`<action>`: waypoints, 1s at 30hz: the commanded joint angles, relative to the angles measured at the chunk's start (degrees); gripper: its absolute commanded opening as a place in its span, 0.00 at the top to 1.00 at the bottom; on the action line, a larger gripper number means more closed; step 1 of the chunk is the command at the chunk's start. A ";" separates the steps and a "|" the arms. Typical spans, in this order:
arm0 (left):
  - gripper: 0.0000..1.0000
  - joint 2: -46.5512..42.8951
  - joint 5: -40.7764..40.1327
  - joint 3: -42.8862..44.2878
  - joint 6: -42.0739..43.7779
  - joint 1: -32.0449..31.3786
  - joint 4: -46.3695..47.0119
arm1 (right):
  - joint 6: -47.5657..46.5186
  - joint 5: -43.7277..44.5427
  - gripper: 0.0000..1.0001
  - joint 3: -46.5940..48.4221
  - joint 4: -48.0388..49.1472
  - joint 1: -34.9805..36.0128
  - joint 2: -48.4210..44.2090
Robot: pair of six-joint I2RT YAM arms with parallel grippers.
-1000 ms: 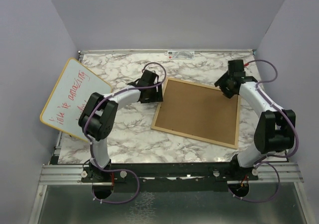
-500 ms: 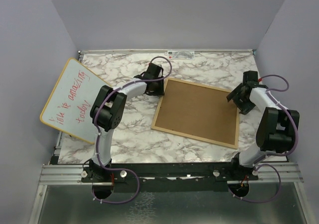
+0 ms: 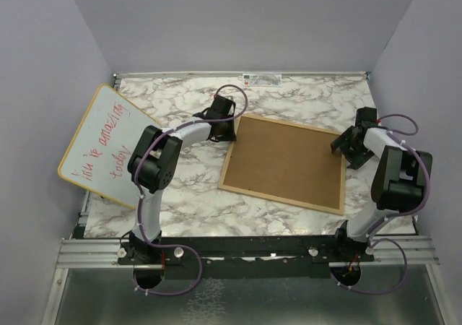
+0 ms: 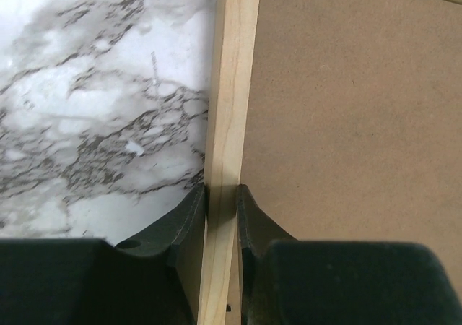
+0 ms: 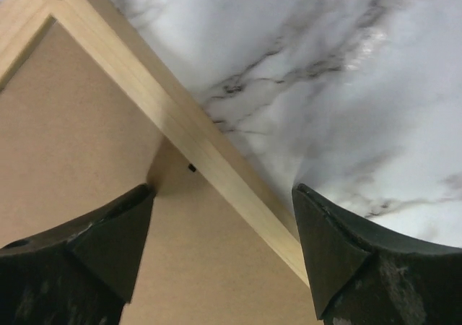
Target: Put the photo into the frame
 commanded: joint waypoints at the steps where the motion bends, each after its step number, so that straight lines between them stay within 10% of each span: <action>1: 0.85 0.04 -5.40 -7.54 0.61 2.83 -11.65 | -2.98 -11.24 0.20 -0.89 6.49 -0.28 2.19; 13: 0.85 -13.11 1.46 -23.12 1.14 3.00 -11.68 | -6.38 -35.45 0.30 10.71 20.68 1.30 12.96; 30: 0.68 -27.65 9.12 -34.45 2.42 -3.40 -14.10 | -9.24 -47.74 0.32 37.40 22.04 16.46 33.39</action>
